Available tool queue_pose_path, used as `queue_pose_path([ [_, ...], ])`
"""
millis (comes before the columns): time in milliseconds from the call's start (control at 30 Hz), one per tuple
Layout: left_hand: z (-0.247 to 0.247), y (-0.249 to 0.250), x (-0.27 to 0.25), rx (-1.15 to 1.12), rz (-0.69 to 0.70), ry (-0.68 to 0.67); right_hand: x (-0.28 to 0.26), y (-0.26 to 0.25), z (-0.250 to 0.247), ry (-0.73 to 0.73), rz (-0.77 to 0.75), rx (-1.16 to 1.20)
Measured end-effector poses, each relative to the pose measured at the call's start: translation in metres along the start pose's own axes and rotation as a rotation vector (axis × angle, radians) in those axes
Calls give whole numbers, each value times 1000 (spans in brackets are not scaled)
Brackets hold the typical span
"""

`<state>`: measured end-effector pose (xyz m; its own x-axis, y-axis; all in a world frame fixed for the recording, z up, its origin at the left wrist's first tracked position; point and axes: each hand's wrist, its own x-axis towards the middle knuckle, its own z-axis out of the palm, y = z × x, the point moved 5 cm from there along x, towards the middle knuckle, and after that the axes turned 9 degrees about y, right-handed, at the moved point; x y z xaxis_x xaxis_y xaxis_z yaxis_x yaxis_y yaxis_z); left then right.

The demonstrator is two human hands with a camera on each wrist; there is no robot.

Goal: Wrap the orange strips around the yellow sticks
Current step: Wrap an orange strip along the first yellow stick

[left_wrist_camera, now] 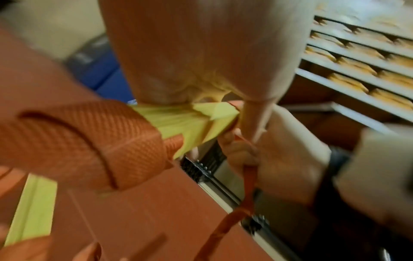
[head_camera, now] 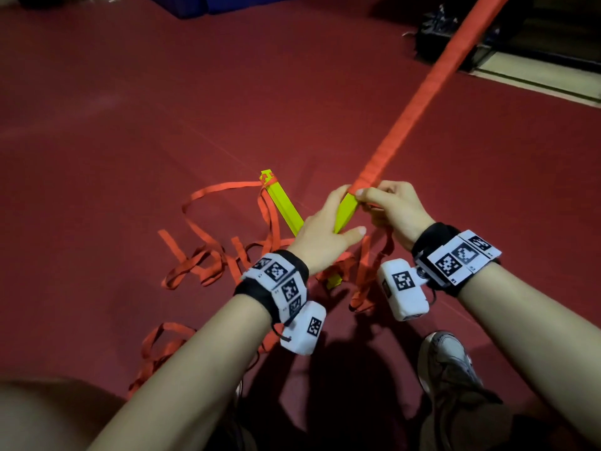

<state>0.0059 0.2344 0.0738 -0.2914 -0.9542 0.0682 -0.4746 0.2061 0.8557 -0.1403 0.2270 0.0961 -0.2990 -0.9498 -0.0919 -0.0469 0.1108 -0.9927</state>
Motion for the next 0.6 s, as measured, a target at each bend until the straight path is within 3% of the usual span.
queue_pose_path([
  [167,2,-23,-6,-365,-340,-165,-6,-8,4,-213,-38,-20],
  [367,-1,-24,-11,-294,-218,32,2,-10,-2,-289,-61,-161],
  [600,-15,-16,0,-89,-152,196,18,-30,-18,-207,-188,-365],
])
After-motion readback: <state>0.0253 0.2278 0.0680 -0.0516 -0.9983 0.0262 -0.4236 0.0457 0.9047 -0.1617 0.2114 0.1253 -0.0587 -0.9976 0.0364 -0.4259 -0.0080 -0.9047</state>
